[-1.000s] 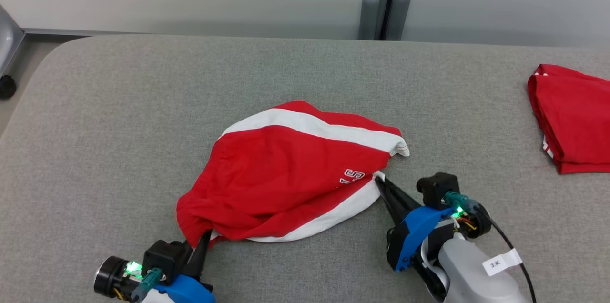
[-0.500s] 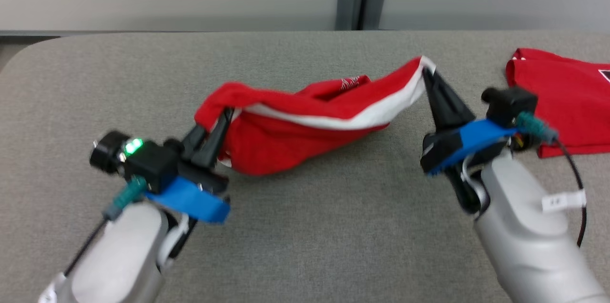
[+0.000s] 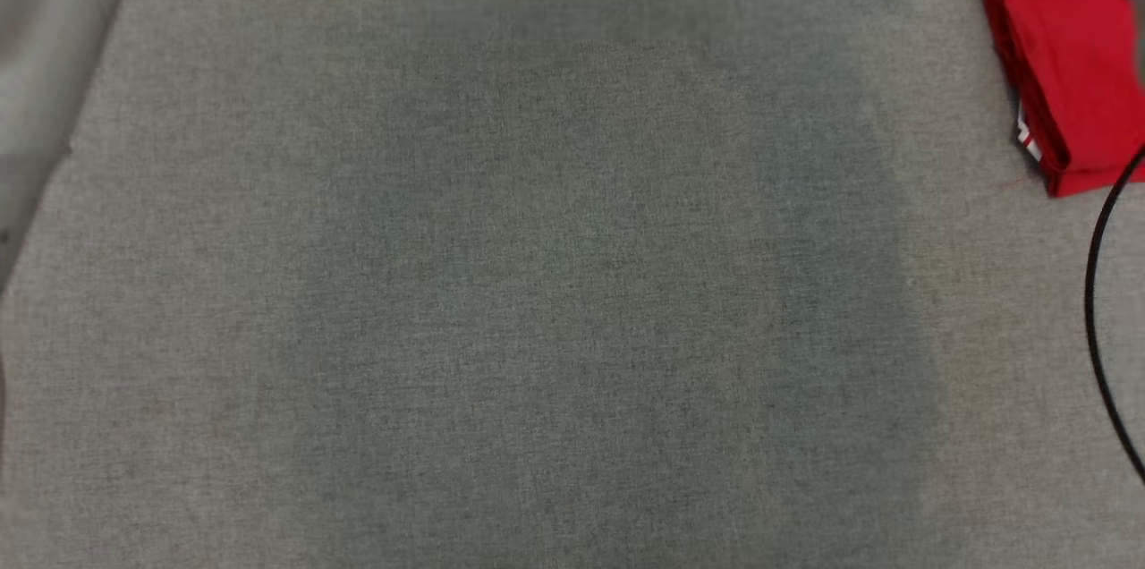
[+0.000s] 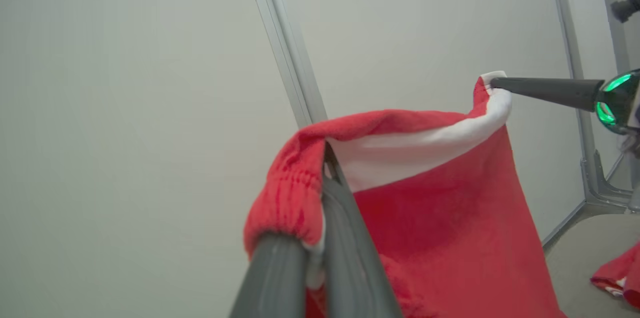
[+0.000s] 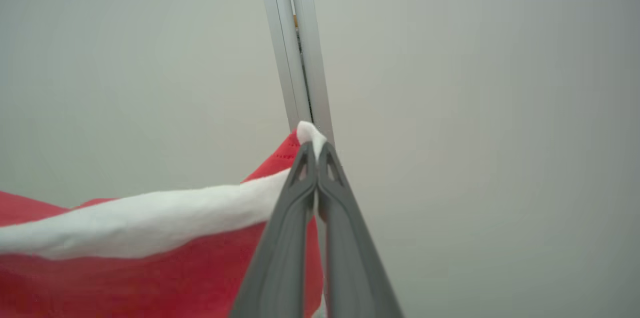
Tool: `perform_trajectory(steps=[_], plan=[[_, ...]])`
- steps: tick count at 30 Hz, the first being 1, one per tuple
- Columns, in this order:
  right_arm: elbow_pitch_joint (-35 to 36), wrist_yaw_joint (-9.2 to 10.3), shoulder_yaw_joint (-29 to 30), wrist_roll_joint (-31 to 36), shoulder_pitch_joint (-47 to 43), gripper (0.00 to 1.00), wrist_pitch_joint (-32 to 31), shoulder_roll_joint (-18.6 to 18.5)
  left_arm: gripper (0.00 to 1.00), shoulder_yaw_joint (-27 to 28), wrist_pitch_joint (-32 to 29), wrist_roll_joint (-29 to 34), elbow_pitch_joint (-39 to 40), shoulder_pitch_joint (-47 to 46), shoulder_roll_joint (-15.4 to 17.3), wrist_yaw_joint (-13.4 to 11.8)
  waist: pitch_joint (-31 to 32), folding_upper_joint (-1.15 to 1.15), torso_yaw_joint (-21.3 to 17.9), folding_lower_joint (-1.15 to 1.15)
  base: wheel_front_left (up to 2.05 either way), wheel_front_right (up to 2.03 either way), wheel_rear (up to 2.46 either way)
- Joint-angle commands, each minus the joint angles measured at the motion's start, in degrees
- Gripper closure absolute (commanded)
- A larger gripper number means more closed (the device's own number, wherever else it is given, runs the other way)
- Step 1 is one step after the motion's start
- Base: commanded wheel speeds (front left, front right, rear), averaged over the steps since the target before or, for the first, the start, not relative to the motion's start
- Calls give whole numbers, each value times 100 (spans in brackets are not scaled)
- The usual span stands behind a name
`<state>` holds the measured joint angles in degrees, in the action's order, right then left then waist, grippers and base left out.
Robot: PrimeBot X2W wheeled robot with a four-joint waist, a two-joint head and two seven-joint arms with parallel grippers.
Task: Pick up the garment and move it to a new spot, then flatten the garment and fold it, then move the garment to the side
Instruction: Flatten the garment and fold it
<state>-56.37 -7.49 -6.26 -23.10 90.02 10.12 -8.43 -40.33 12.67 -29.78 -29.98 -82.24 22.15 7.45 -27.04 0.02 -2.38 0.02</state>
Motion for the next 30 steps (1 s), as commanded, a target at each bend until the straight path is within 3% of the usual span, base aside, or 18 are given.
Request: perform_trajectory(steps=[1,6,13,18,25,30], plan=[[-174,-1,67,115,327,100,70,-66,100,-81,65,-97,-158,-400,-108,3,-152,-2,82,-2,0,0,0],[-707,-2,156,325,917,100,313,62,100,-259,211,-490,-816,-1237,-318,3,-284,-2,-13,-2,0,0,0],[-651,-2,-297,-75,-140,100,481,271,100,-717,252,-796,-993,-432,-239,3,-252,-2,-149,-2,0,0,0],[-153,-1,-820,-605,-1591,100,506,133,100,-250,256,-770,-364,1137,-175,-15,-45,-2,-182,-2,0,0,0],[1057,-2,-1324,-1081,-3617,100,509,-262,100,262,256,-416,646,3379,-245,-257,410,-2,-96,-2,0,0,0],[1997,-1,-1263,-1319,-5276,100,512,-538,100,669,259,-387,1293,5131,-186,-418,812,-2,-84,-2,0,0,0]])
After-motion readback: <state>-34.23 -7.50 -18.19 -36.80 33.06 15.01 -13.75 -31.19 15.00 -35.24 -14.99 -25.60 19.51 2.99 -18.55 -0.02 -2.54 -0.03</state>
